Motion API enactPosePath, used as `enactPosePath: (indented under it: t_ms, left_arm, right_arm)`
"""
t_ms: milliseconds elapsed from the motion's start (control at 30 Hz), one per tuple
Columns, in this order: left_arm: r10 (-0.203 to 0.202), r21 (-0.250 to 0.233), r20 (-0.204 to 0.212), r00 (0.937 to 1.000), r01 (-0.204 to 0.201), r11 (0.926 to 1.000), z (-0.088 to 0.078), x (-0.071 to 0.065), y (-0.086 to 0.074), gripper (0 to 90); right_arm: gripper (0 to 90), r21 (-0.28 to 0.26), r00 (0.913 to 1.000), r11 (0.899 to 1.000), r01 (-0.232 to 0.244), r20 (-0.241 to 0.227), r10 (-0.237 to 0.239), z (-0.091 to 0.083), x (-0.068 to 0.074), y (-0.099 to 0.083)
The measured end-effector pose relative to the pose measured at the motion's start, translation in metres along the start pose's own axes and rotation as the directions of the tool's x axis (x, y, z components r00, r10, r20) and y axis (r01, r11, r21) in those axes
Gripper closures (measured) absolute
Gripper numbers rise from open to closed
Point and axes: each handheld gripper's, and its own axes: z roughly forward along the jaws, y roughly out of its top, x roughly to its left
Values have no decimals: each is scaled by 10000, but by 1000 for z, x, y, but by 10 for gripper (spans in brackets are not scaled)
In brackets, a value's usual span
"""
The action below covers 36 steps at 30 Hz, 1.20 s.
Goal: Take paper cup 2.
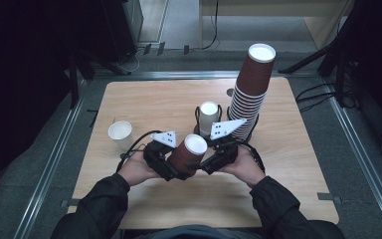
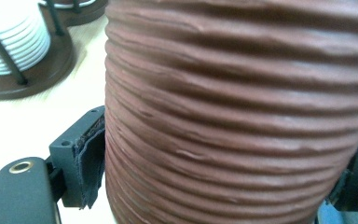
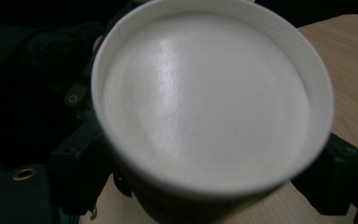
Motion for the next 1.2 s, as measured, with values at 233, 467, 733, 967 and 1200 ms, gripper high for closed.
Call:
enactPosePath:
  t_ms: [233, 467, 733, 967, 1200]
  left_arm:
    - [8, 221, -519, 9987, 3, 9998, -19, 4, -3, 122]
    - [-12, 699, -1305, 9914, 104, 9975, -40, 9, -6, 121]
    - [39, 1145, -1678, 9858, 156, 9933, -46, 14, -8, 121]
    - [436, 1933, -1745, 9837, -92, 9811, -36, 14, -6, 121]
    - [601, 2297, -1207, 9909, -310, 9728, -16, 11, -1, 120]
  right_arm:
    - [148, 932, 9986, 9956, 3, 524, -52, -10, -1, -6]
    - [151, 1644, 9954, 9863, -120, 956, -38, -14, -3, -16]
    - [156, 1961, 9936, 9803, -246, 1126, 24, -15, -6, -22]
    - [156, 2058, 9925, 9782, -267, 1222, 14, -17, -7, -24]
    - [157, 2048, 9929, 9787, -166, 1187, -79, -16, -7, -24]
